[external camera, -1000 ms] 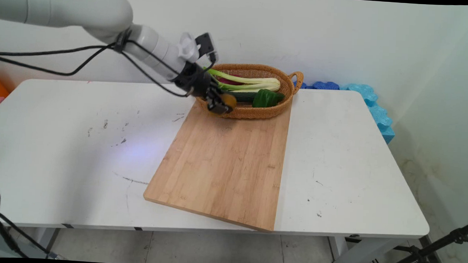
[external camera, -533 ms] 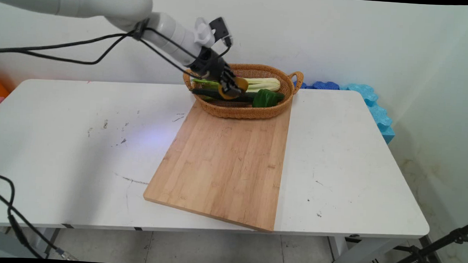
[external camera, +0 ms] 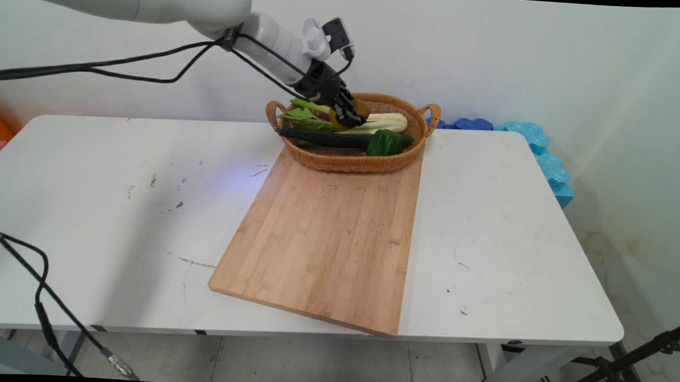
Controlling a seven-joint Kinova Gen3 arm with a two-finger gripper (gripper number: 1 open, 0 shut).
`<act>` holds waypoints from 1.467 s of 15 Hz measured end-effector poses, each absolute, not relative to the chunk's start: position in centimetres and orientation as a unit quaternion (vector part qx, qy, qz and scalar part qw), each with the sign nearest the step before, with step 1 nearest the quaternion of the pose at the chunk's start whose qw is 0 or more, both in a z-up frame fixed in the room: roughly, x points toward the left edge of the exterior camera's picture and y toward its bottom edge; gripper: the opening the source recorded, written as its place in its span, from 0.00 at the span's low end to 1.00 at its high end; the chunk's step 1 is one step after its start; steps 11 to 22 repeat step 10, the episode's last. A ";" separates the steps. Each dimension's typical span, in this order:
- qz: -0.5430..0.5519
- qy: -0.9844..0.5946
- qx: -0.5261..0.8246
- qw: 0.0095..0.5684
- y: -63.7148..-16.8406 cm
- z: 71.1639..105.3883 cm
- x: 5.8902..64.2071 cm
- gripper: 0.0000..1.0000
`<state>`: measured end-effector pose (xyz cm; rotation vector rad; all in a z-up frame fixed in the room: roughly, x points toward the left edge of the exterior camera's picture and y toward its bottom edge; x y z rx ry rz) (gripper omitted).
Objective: Place the picked object in the vegetable basket
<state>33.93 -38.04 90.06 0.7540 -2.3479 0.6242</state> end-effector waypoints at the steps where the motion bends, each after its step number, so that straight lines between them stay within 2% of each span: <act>1: 0.235 -0.883 0.282 0.293 -38.6 89.8 33.9 0.00; 5: 0.236 -0.886 0.277 0.288 -40.4 88.7 34.0 0.00; 6: 0.236 -0.886 0.277 0.287 -40.7 88.5 34.0 1.00; 22: 0.235 -0.888 0.273 0.286 -41.4 87.9 33.9 1.00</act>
